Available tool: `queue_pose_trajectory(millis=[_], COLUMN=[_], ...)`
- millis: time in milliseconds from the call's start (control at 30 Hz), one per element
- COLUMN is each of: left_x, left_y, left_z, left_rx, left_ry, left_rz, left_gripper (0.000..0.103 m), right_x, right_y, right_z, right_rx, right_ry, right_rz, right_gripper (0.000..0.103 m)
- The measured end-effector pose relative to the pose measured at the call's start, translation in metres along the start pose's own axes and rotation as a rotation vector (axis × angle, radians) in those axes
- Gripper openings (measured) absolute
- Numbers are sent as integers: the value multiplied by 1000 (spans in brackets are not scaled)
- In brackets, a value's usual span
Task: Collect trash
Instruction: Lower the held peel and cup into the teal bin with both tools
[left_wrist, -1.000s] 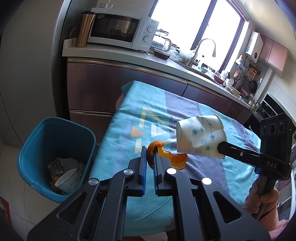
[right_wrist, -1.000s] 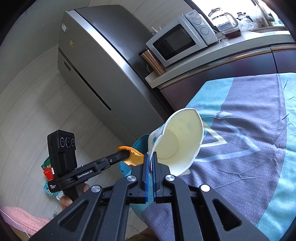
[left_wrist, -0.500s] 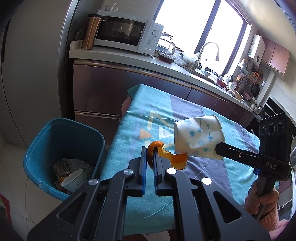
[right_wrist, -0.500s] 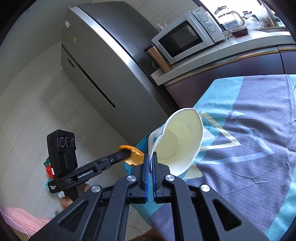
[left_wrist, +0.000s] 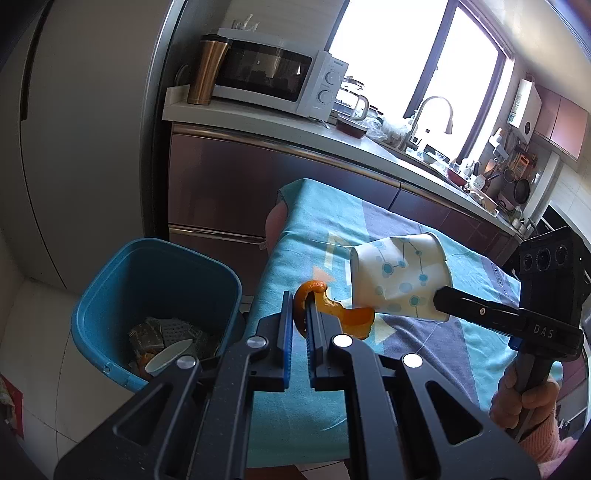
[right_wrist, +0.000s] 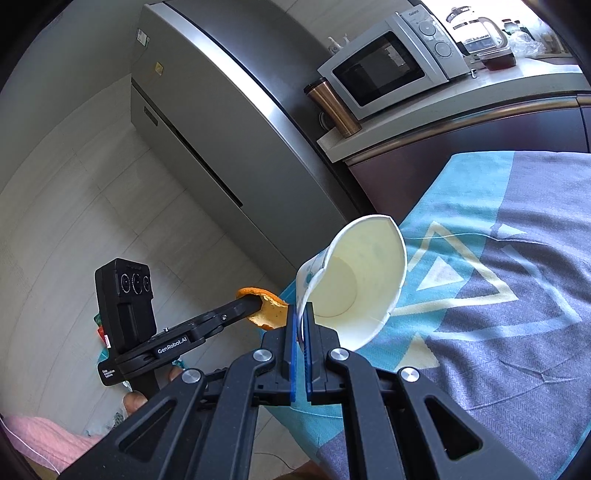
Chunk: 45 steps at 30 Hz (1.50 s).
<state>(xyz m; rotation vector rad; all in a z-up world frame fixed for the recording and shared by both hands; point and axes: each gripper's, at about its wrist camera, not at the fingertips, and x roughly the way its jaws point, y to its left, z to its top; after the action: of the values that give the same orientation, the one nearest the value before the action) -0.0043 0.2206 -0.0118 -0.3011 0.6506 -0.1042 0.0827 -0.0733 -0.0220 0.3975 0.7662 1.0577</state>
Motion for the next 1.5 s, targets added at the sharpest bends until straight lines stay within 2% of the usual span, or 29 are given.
queue_pose_trajectory(millis=[733, 1500], left_x=[-18, -25], left_y=[34, 67], left_z=[2, 2], left_rx=[-59, -103], left_ry=[-38, -51], left_rz=[63, 133], left_gripper=[7, 7], right_x=[39, 74], right_y=[17, 27], right_z=[9, 15], right_rx=[-32, -40], right_ry=[56, 121], right_rz=[57, 78], right_gripper=[3, 3])
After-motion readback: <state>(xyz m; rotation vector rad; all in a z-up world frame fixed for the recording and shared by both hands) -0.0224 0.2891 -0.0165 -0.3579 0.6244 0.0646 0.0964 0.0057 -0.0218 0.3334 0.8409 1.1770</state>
